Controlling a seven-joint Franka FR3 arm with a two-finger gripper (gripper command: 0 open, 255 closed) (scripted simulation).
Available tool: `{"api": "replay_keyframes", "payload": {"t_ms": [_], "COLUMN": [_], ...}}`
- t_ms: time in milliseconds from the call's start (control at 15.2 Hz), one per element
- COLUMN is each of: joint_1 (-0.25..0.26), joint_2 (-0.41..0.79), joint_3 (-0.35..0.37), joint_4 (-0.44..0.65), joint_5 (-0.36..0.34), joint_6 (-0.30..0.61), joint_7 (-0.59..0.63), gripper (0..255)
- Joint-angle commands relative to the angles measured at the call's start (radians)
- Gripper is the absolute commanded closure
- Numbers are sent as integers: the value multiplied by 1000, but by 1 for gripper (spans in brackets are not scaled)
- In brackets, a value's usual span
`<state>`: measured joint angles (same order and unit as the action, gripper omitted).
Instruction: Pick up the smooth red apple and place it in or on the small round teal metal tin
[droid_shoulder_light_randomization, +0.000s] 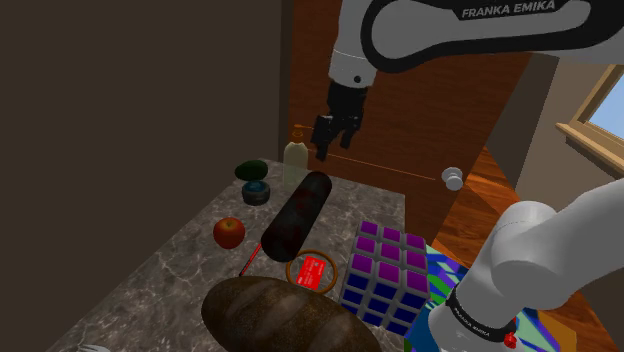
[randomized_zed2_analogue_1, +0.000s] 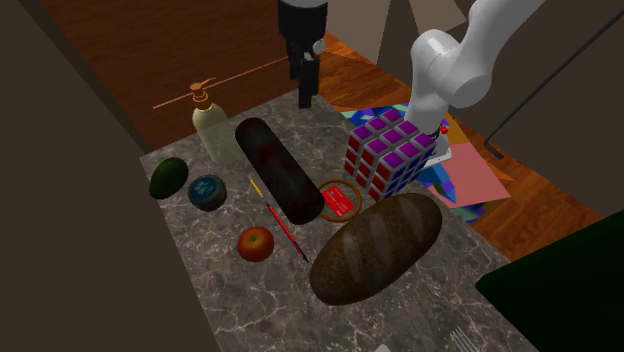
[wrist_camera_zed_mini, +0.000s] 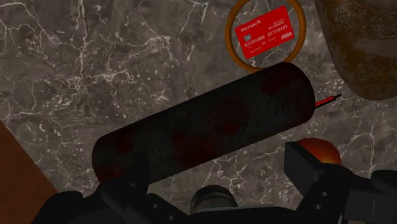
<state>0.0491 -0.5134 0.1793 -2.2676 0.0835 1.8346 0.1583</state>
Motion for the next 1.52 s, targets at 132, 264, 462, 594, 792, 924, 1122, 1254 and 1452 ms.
{"api": "replay_keyframes", "payload": {"t_ms": [132, 264, 462, 594, 792, 924, 1122, 1254, 1452], "joint_1": [9, 13, 21, 29, 44, 58, 88, 112, 136], "joint_2": [127, 195, 302, 377, 494, 575, 698, 781, 851], "joint_3": [63, 93, 135, 159, 190, 205, 218, 220, 218], "joint_4": [50, 79, 131, 171, 241, 294, 383, 449, 497], "joint_5": [-2, -10, -29, -48, -85, -113, -157, -186, -208], "joint_6": [49, 73, 104, 120, 138, 144, 145, 140, 145], "joint_7": [78, 119, 182, 226, 293, 337, 400, 438, 467], "gripper": [0, 0, 0, 0, 0, 0, 0, 0, 0]}}
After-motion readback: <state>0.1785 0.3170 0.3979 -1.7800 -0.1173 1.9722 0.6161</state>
